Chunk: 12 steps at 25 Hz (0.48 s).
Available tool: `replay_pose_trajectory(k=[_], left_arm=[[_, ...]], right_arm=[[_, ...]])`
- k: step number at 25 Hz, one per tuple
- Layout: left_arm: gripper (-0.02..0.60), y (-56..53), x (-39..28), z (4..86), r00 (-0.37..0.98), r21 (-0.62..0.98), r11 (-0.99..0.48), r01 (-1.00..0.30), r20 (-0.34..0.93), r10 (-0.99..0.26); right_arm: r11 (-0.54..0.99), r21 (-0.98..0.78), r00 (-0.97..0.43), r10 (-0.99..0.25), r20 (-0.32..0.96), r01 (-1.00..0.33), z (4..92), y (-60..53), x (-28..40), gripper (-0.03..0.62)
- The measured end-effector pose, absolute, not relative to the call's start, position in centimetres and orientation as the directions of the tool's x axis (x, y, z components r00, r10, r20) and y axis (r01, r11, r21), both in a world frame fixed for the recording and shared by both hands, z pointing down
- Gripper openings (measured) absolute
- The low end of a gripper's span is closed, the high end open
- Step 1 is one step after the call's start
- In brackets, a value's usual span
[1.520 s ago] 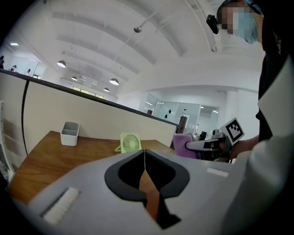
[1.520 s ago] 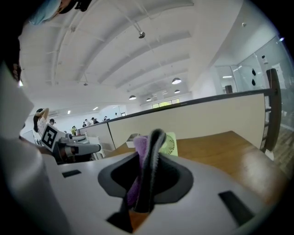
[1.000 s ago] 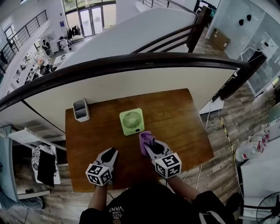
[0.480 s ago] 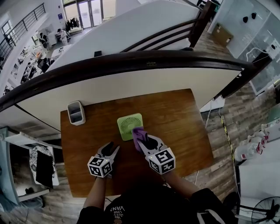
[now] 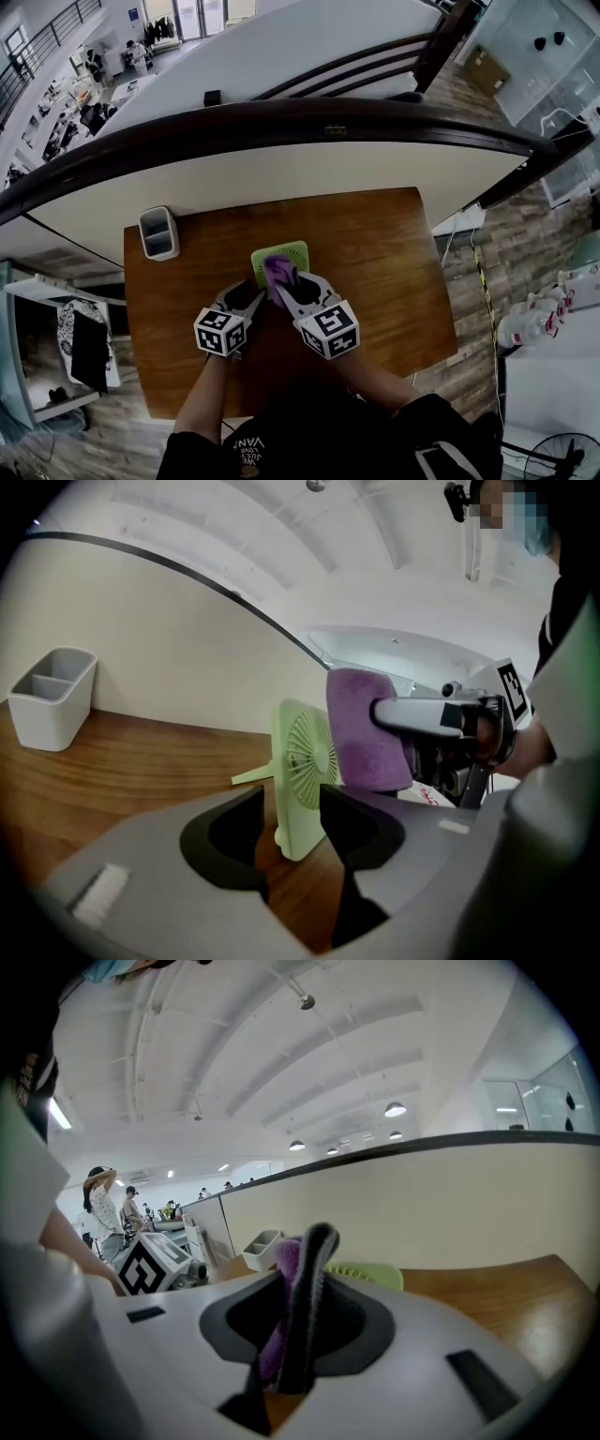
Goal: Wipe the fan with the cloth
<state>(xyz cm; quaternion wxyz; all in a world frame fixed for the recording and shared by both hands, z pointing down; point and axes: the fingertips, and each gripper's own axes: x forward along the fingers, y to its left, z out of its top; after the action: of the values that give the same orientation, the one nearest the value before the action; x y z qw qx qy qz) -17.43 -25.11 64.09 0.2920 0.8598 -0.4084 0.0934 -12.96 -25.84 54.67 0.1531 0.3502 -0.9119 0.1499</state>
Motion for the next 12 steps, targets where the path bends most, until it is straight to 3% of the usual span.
replay_pose_trajectory(k=[6,10,12], left_arm=[[0.166,-26.3,-16.9,65.1,0.646,0.398,-0.509,-0.763,0.441,-0.624],[0.103,-26.0,-16.8,65.5,0.651,0.386,-0.524,-0.759,0.456,-0.607],[0.101,-25.9,-16.7,65.5,0.655,0.392,-0.525,-0.756,0.454,-0.604]], right_arm=[[0.767,-0.104,-0.739,-0.557,0.379,-0.633,55.1,-26.9,-15.7,0.092],[0.782,-0.089,-0.743,-0.540,0.396,-0.616,56.5,-27.3,-16.4,0.092],[0.783,-0.082,-0.740,-0.541,0.399,-0.617,56.7,-27.5,-16.4,0.093]])
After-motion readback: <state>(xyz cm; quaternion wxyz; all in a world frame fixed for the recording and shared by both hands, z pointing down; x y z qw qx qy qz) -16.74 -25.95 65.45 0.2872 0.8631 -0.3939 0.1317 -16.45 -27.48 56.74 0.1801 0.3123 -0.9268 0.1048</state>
